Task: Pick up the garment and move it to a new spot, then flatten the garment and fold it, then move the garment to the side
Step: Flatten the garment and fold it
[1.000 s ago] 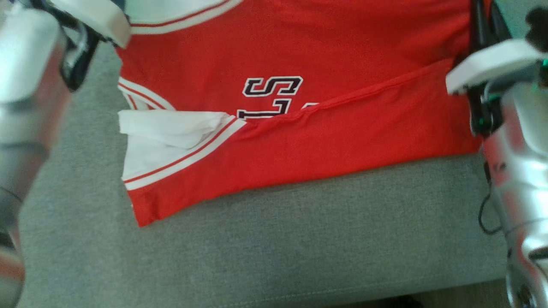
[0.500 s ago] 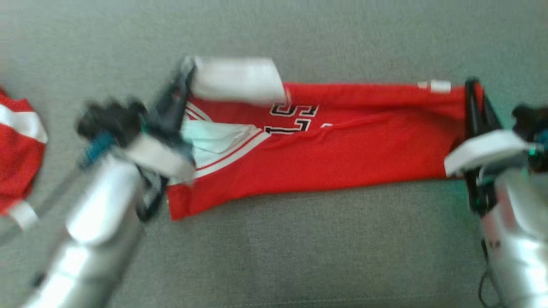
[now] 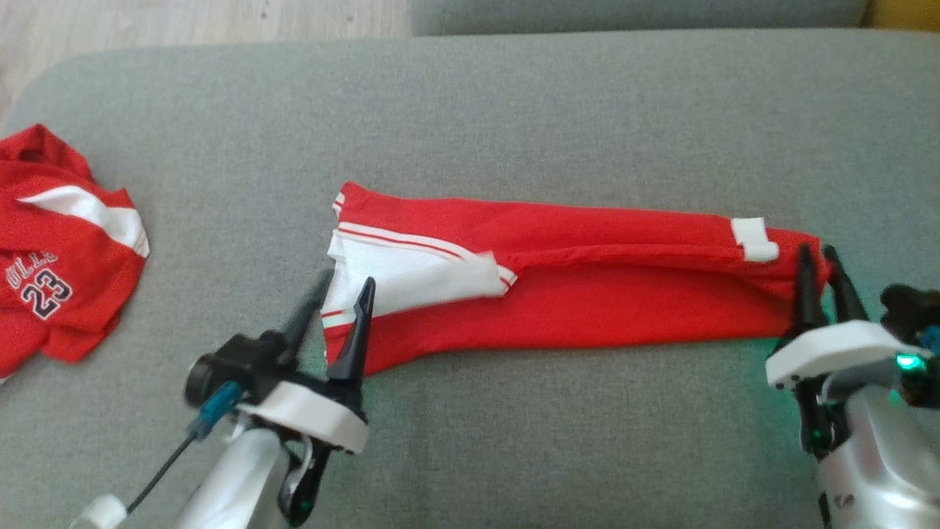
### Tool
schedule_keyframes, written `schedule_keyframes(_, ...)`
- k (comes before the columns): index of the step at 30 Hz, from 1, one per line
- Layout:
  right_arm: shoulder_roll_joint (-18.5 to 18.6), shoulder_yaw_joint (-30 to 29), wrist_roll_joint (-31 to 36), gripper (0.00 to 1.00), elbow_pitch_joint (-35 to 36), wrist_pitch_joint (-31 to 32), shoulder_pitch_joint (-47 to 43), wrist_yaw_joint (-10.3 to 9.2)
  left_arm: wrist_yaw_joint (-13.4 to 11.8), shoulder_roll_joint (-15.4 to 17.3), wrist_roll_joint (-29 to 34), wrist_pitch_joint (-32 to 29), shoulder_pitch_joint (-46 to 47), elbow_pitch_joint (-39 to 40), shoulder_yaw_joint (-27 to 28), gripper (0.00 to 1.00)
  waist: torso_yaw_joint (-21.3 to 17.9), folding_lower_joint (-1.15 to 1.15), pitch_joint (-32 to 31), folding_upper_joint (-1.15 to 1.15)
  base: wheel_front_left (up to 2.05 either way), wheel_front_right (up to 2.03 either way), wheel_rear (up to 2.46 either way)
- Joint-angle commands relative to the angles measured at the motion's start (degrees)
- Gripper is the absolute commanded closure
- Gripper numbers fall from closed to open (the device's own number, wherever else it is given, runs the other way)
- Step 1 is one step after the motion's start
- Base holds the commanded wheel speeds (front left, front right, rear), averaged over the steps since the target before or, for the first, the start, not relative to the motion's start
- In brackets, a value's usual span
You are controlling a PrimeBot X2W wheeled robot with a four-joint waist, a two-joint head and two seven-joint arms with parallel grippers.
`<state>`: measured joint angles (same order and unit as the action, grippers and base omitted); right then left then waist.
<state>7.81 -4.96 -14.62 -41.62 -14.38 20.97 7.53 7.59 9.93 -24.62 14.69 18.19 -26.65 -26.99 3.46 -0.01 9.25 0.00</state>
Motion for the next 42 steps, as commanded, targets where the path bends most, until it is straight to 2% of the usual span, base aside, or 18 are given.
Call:
schedule_keyframes(1,-0.5,0.06,0.16,0.0,2.75,-0.62,-0.97,-0.04,-0.26,0.01,1.61,0.3,-0.1,1.44,4.8,0.0,0.11,0.01,-1.06,0.0,0.0,0.0,0.0)
schedule_keyframes(8,-3.53,-4.52,3.69,0.0,10.87,-0.62,-6.54,-0.04,-4.87,-3.26,11.51,0.3,-7.83,5.92,14.33,0.0,-0.38,0.01,-4.74,0.0,0.0,0.0,0.0)
schedule_keyframes(14,-4.74,-5.48,6.42,0.0,11.9,-0.62,-10.99,-0.04,-7.36,-5.51,16.15,0.3,-14.92,9.1,18.91,0.0,-0.75,0.01,-8.07,0.0,0.0,0.0,0.0)
schedule_keyframes(17,-4.88,-4.51,6.4,0.0,12.06,-0.62,-12.33,-0.04,-7.51,-6.12,17.67,0.3,-17.41,10.09,19.81,0.0,-0.81,0.01,-8.9,0.0,0.0,0.0,0.0)
schedule_keyframes(22,-4.91,0.83,4.98,0.0,13.41,-0.62,-13.68,-0.04,-7.53,-6.68,18.94,0.3,-19.89,9.89,20.59,0.0,-0.76,0.01,-9.66,0.0,0.0,0.0,0.0)
schedule_keyframes(31,-4.92,3.82,4.82,0.0,14.21,-0.62,-14.81,-0.04,-7.77,-6.97,19.99,0.3,-20.52,9.38,21.08,0.0,-0.32,0.01,-9.86,0.0,0.0,0.0,0.0)
schedule_keyframes(37,-4.92,3.22,3.62,0.0,13.35,-0.62,-14.33,-0.04,-7.44,-7.02,19.89,0.3,-20.4,8.72,20.82,0.0,-0.47,0.01,-9.28,0.0,0.0,0.0,0.0)
schedule_keyframes(42,-4.92,-0.9,7.14,0.0,10.53,-0.62,-9.51,-0.04,-6.49,-7.03,19.73,0.3,-19.07,8.38,19.59,0.0,0.05,0.01,-6.15,0.0,0.0,0.0,0.0)
